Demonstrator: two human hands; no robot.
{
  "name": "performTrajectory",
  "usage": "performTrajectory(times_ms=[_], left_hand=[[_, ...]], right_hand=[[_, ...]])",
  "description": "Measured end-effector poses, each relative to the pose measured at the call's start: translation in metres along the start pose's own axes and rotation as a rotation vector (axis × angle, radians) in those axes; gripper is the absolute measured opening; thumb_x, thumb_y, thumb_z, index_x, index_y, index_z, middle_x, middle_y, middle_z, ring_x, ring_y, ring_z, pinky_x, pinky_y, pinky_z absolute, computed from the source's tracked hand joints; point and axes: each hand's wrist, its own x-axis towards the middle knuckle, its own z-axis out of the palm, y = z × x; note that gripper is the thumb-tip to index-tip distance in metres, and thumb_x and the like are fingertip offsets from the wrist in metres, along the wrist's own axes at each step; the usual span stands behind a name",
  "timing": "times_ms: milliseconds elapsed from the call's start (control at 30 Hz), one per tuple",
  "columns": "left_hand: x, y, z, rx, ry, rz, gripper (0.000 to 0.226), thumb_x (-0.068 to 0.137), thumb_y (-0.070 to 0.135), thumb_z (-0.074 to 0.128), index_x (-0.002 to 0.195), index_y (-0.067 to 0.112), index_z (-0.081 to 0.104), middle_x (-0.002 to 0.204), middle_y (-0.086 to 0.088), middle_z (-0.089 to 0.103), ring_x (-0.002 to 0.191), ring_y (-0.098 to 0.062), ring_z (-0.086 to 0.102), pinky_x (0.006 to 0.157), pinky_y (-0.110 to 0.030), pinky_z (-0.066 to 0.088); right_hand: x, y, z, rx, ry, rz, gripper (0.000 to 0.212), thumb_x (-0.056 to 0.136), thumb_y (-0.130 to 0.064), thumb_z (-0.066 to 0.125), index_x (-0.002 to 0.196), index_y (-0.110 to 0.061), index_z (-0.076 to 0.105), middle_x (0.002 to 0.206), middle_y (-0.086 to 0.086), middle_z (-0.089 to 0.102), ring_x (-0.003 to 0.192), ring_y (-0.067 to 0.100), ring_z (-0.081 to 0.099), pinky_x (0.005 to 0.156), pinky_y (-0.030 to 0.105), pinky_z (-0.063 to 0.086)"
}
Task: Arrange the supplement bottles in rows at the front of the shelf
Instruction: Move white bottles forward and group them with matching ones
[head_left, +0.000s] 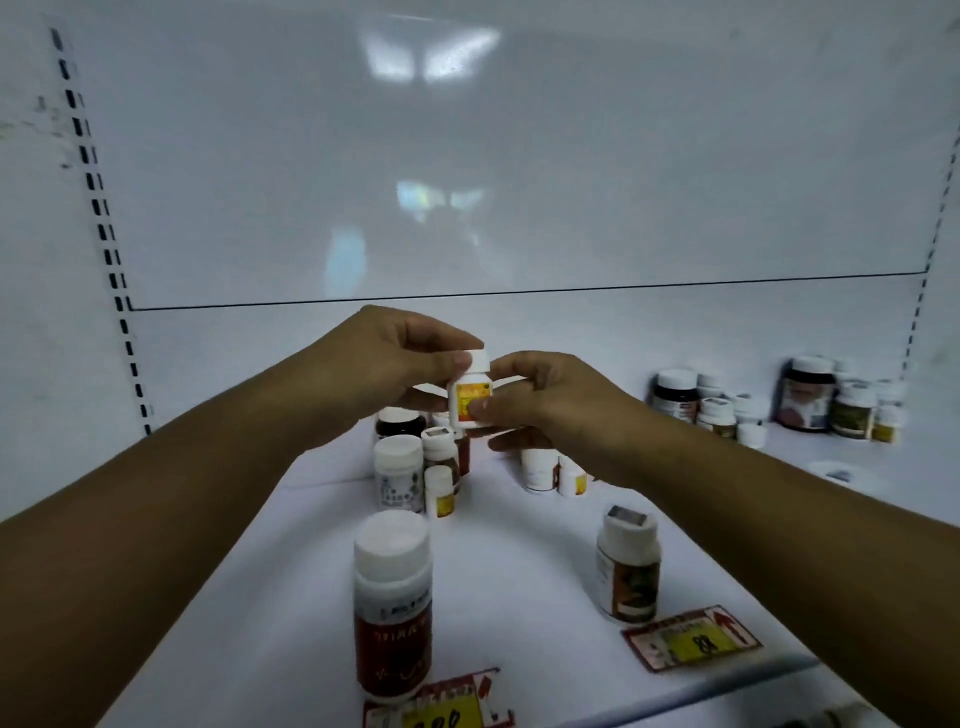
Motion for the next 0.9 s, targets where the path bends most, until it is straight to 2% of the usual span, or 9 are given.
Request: performTrajectory(times_ms=[100, 267, 400, 533, 633, 733, 900], left_hand=[[0.006, 0.017, 0.029, -0.016, -0.003, -0.017, 0.017, 0.082, 0.008, 0.066, 0.094, 0.016, 0.074, 0.086, -0.002, 0.077, 0.079, -0.015, 0.073, 0.068, -0.024, 0.059], [0.024, 0.059, 0.107, -0.021, 0.059, -0.013, 0.015, 0.080, 0.003, 0.066, 0.090, 0.012, 0.073, 0.083, -0.004, 0.077, 0.076, -0.015, 0.073, 0.061, -0.017, 0.055], [0.042, 0.085, 0.183, 0.009, 0.058, -0.037, 0.013, 0.082, 0.008, 0.066, 0.092, 0.014, 0.072, 0.083, 0.000, 0.076, 0.074, -0.012, 0.073, 0.058, -0.013, 0.053], [0.060, 0.098, 0.238, 0.044, -0.007, -0.075, 0.015, 0.081, 0.007, 0.067, 0.093, 0.014, 0.072, 0.083, 0.002, 0.076, 0.075, -0.011, 0.073, 0.058, -0.013, 0.053], [0.075, 0.101, 0.262, 0.090, -0.042, -0.105, 0.016, 0.080, 0.009, 0.068, 0.094, 0.017, 0.072, 0.084, 0.001, 0.076, 0.077, -0.011, 0.072, 0.061, -0.017, 0.056], [0.090, 0.099, 0.278, 0.086, -0.014, -0.103, 0.014, 0.080, 0.014, 0.070, 0.092, 0.019, 0.073, 0.083, 0.000, 0.076, 0.076, -0.012, 0.073, 0.064, -0.021, 0.057], [0.120, 0.099, 0.296, 0.078, -0.025, -0.059, 0.012, 0.076, 0.014, 0.073, 0.087, 0.019, 0.074, 0.081, 0.002, 0.077, 0.074, -0.013, 0.073, 0.059, -0.016, 0.055]], right_hand=[[-0.013, -0.001, -0.035, -0.008, -0.013, -0.012, 0.027, 0.079, -0.005, 0.068, 0.106, -0.002, 0.064, 0.101, 0.019, 0.071, 0.086, 0.026, 0.070, 0.070, 0.027, 0.058], [-0.046, 0.003, -0.116, 0.020, -0.026, -0.042, 0.015, 0.080, -0.006, 0.067, 0.095, -0.004, 0.066, 0.088, 0.016, 0.072, 0.075, 0.024, 0.072, 0.066, 0.028, 0.059], [-0.076, 0.014, -0.189, -0.010, -0.042, -0.019, 0.015, 0.080, -0.011, 0.068, 0.094, -0.005, 0.067, 0.092, 0.017, 0.074, 0.082, 0.027, 0.073, 0.064, 0.026, 0.057], [-0.095, 0.028, -0.249, -0.145, -0.052, 0.002, 0.024, 0.077, -0.011, 0.071, 0.100, -0.003, 0.067, 0.095, 0.017, 0.073, 0.082, 0.024, 0.072, 0.076, 0.034, 0.059], [-0.099, 0.035, -0.279, -0.178, -0.071, 0.013, 0.022, 0.075, -0.008, 0.072, 0.096, -0.001, 0.068, 0.088, 0.017, 0.072, 0.074, 0.020, 0.069, 0.077, 0.036, 0.057], [-0.095, 0.037, -0.301, -0.181, -0.103, 0.012, 0.015, 0.076, -0.008, 0.072, 0.090, -0.005, 0.069, 0.080, 0.009, 0.071, 0.070, 0.017, 0.068, 0.068, 0.028, 0.059], [-0.088, 0.042, -0.334, -0.161, -0.103, 0.015, 0.015, 0.082, -0.017, 0.067, 0.095, -0.009, 0.069, 0.086, 0.007, 0.073, 0.078, 0.019, 0.069, 0.067, 0.027, 0.057]])
